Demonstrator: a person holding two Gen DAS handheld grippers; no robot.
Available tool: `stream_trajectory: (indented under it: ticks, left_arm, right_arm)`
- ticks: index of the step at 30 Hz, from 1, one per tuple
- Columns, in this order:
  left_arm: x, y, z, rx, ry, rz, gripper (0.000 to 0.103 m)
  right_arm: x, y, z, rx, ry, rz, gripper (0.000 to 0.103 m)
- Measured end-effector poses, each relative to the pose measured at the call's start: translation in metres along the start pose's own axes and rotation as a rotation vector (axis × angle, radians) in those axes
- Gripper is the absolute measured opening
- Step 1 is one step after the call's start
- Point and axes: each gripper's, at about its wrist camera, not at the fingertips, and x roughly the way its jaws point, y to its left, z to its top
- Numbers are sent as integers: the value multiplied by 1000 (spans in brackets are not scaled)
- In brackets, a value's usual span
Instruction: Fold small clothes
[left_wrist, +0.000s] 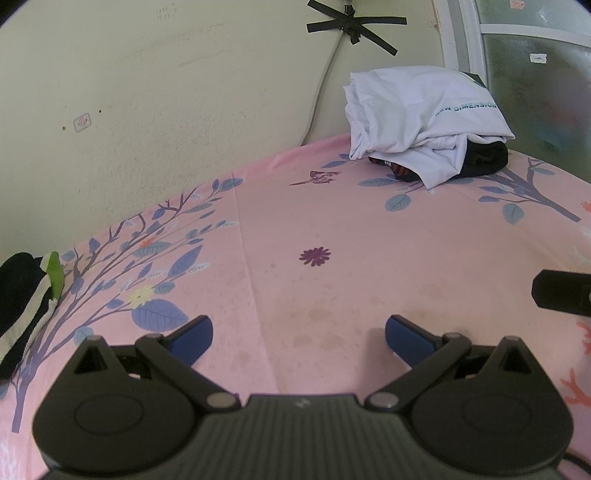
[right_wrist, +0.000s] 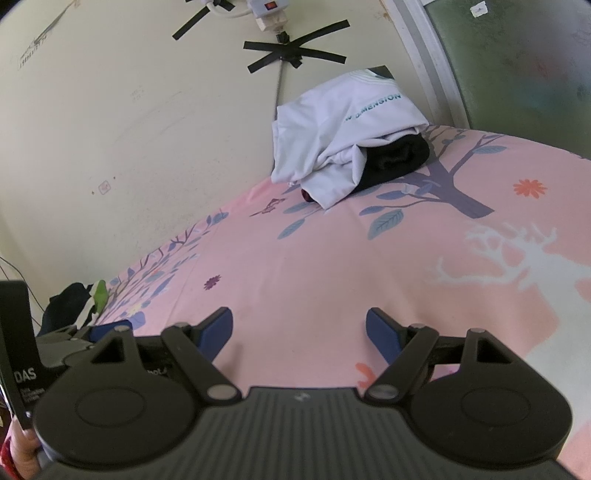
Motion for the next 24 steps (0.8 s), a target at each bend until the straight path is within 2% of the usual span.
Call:
stream_trajectory:
  ticks: [24]
  left_arm:
    - [0, 0, 1, 5, -8, 8, 103]
  right_arm:
    - [0, 0, 0, 0, 1, 2, 73]
